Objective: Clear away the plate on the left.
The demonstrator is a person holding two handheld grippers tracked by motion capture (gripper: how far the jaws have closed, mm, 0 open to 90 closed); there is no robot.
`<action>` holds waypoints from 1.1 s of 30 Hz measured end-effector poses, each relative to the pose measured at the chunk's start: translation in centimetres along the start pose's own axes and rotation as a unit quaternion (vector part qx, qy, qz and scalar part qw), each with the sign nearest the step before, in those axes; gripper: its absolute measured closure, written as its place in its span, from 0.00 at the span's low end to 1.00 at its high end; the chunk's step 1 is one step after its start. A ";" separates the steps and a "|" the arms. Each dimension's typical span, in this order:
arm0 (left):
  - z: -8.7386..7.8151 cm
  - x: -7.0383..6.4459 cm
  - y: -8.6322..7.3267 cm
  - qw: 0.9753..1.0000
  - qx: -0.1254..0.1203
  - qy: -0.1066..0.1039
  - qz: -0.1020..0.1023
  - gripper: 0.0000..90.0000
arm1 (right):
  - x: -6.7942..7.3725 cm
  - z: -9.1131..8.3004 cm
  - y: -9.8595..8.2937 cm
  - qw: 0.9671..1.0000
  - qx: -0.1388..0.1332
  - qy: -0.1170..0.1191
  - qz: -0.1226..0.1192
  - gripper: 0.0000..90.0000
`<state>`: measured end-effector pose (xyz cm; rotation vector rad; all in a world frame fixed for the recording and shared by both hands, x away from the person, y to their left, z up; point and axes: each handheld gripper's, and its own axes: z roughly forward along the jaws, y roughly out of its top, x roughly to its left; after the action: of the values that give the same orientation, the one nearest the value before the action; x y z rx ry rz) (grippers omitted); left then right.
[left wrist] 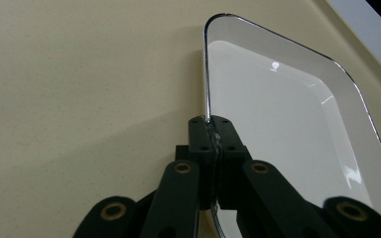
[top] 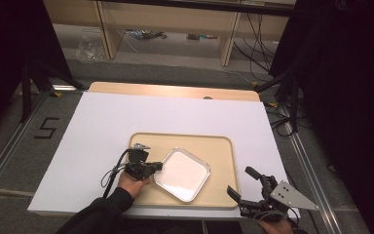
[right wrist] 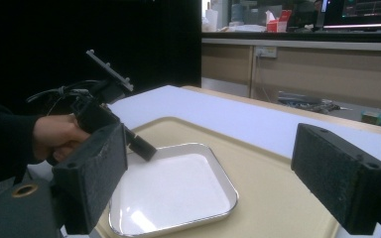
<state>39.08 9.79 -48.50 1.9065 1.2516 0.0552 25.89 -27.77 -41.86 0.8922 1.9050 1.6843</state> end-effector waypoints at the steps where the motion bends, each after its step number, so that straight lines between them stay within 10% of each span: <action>1: 0.0 -0.1 -0.1 1.000 -0.006 0.003 -0.005 0.98 | 0.0 0.0 0.0 1.000 -0.001 0.000 -0.001 0.17; 21: -1.0 -0.2 -0.9 0.998 0.049 0.006 0.046 0.92 | -0.3 0.0 0.1 1.000 -0.013 -0.010 -0.026 0.17; 33: -2.7 -0.4 -2.3 0.998 0.066 0.003 0.025 0.91 | -0.2 0.1 0.0 1.000 -0.015 -0.008 -0.019 0.17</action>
<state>35.94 11.55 -48.12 2.0525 1.2378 0.0045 26.11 -27.90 -41.87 0.8494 1.8702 1.6745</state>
